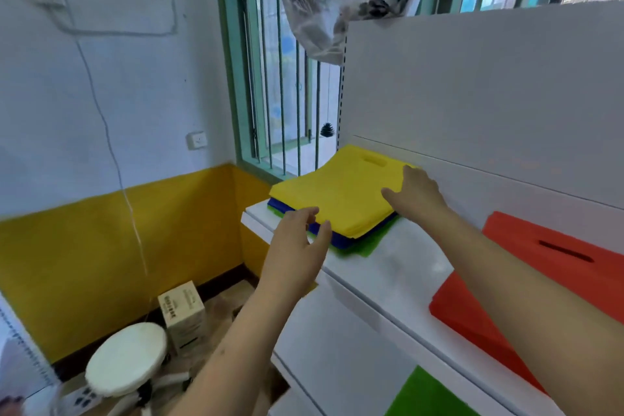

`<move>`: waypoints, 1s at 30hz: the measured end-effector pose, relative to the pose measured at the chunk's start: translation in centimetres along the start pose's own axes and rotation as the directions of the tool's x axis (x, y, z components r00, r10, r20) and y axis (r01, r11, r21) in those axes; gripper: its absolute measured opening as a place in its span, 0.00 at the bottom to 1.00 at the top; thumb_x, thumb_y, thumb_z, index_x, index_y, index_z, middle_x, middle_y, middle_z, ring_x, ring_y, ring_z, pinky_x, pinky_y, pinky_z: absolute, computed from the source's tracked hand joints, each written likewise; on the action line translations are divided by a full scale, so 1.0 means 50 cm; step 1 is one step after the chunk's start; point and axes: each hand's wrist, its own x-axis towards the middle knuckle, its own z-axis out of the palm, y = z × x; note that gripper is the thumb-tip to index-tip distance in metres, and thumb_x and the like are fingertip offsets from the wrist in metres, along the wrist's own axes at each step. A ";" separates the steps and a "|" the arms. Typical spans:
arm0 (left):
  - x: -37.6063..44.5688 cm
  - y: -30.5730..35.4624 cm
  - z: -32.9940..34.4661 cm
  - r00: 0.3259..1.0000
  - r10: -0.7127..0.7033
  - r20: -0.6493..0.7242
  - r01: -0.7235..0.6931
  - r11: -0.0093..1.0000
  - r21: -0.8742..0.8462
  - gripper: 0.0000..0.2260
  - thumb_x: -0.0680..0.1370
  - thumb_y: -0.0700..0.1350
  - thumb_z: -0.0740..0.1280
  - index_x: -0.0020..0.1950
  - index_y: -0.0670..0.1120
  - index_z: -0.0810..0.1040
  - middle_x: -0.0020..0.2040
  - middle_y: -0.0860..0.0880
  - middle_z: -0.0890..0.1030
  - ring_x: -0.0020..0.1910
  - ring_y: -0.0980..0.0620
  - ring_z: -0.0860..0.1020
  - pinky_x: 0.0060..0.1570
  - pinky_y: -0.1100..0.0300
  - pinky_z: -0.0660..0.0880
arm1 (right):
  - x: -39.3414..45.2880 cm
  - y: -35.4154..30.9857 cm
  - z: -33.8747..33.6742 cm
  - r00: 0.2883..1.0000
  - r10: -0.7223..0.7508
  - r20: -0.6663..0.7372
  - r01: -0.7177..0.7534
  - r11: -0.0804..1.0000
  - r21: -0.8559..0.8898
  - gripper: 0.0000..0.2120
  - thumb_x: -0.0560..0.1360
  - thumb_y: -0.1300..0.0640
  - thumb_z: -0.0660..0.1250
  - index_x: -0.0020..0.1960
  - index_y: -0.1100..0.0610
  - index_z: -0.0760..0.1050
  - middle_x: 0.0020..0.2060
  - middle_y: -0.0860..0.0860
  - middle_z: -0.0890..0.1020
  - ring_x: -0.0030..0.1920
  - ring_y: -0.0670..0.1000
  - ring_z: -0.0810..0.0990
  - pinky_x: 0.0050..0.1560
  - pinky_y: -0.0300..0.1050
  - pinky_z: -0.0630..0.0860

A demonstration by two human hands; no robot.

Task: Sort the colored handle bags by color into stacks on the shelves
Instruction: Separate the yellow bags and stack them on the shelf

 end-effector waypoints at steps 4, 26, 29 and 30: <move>0.109 -0.061 0.022 1.000 -0.004 -0.025 0.006 0.997 0.079 0.20 0.81 0.54 0.62 0.72 0.50 0.71 0.67 0.51 0.71 0.65 0.54 0.70 0.63 0.58 0.69 | 0.091 0.017 0.052 0.997 0.062 0.054 -0.055 0.991 -0.125 0.31 0.77 0.44 0.62 0.71 0.63 0.61 0.68 0.62 0.67 0.68 0.64 0.66 0.62 0.54 0.68; 0.400 -0.234 0.117 0.983 -0.050 0.174 -0.067 0.793 0.605 0.21 0.83 0.58 0.53 0.74 0.55 0.67 0.76 0.58 0.64 0.80 0.50 0.46 0.71 0.33 0.34 | 0.232 0.038 0.193 0.971 0.189 -0.147 -0.238 0.827 -0.509 0.25 0.84 0.53 0.49 0.78 0.61 0.53 0.77 0.56 0.56 0.76 0.61 0.54 0.72 0.56 0.59; 0.404 -0.217 0.119 0.973 -0.035 0.229 -0.115 0.786 0.607 0.18 0.84 0.53 0.52 0.74 0.56 0.67 0.76 0.58 0.64 0.79 0.51 0.48 0.72 0.33 0.36 | 0.207 0.025 0.186 0.964 0.222 -0.147 -0.261 0.895 -0.362 0.23 0.85 0.51 0.47 0.78 0.54 0.54 0.78 0.58 0.49 0.77 0.60 0.47 0.76 0.55 0.49; 0.401 -0.212 0.120 0.971 -0.036 0.238 -0.113 0.805 0.582 0.18 0.84 0.52 0.52 0.74 0.55 0.67 0.77 0.56 0.63 0.79 0.51 0.48 0.72 0.34 0.36 | 0.187 0.014 0.185 0.953 0.263 -0.152 -0.294 0.925 -0.242 0.23 0.85 0.49 0.46 0.78 0.51 0.55 0.78 0.58 0.46 0.78 0.60 0.45 0.76 0.55 0.47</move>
